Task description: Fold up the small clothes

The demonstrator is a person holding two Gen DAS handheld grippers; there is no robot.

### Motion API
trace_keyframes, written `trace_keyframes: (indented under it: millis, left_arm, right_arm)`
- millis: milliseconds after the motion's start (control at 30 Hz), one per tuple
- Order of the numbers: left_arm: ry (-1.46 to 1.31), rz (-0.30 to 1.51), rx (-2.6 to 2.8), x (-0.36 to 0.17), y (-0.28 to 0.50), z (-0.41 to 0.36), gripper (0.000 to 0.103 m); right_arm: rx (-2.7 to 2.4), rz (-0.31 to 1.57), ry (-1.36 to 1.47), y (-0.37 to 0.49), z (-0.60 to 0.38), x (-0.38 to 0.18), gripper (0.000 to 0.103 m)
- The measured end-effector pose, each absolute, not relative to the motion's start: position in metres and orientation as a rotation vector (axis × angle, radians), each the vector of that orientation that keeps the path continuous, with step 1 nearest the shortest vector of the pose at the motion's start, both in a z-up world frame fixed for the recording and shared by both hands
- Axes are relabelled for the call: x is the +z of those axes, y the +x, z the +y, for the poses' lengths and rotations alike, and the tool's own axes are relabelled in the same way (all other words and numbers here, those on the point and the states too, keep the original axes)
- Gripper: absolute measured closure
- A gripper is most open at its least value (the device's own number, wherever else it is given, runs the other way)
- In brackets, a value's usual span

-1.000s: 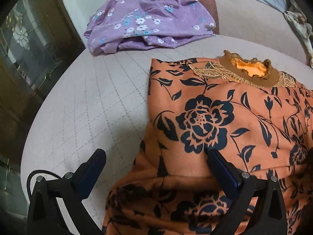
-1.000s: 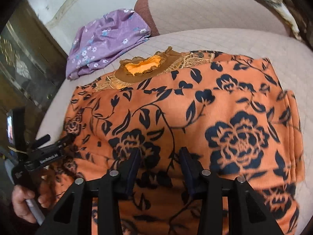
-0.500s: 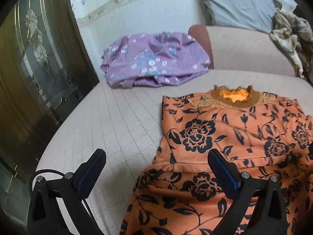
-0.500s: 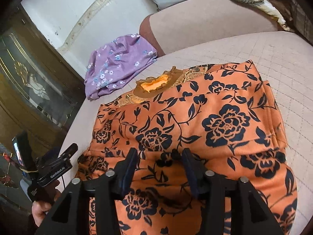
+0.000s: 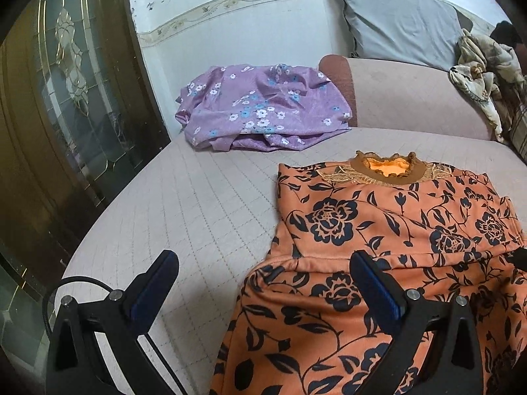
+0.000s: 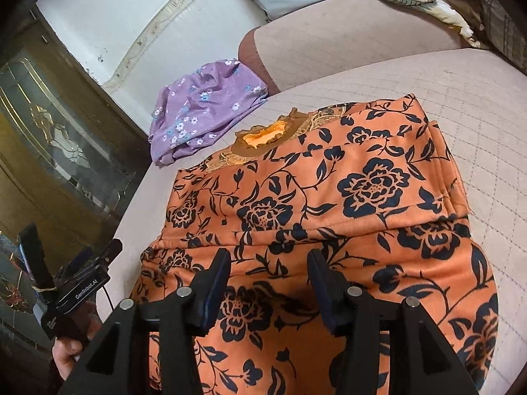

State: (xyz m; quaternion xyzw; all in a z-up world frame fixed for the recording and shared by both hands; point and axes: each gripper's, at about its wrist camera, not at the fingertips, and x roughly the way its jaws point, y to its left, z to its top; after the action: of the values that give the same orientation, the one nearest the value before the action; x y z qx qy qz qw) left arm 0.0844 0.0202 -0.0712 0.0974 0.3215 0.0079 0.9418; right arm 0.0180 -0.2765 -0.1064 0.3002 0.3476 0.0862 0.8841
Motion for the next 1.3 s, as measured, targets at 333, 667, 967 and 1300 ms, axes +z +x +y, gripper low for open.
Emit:
trace_keyframes:
  millis: [333,667,967,1300]
  left_arm:
    - [0.204,0.662,0.036,-0.073,0.071,0.033,0.0]
    - [0.226,0.709,0.083,-0.09,0.068,0.065,0.0]
    - [0.216,0.74,0.12,-0.098,0.065,0.089,0.0]
    - [0.207,0.776,0.109,-0.105,0.061,0.092,0.0]
  right_arm:
    - [0.18,0.705,0.628,-0.011,-0.28,-0.104,0.051]
    - [0.142,0.721,0.645,-0.033,-0.301,-0.118,0.05]
    - [0.134,0.749,0.646,-0.032,-0.307,-0.129,0.05]
    - [0.152,0.767,0.633,-0.026,-0.299,-0.133,0.05]
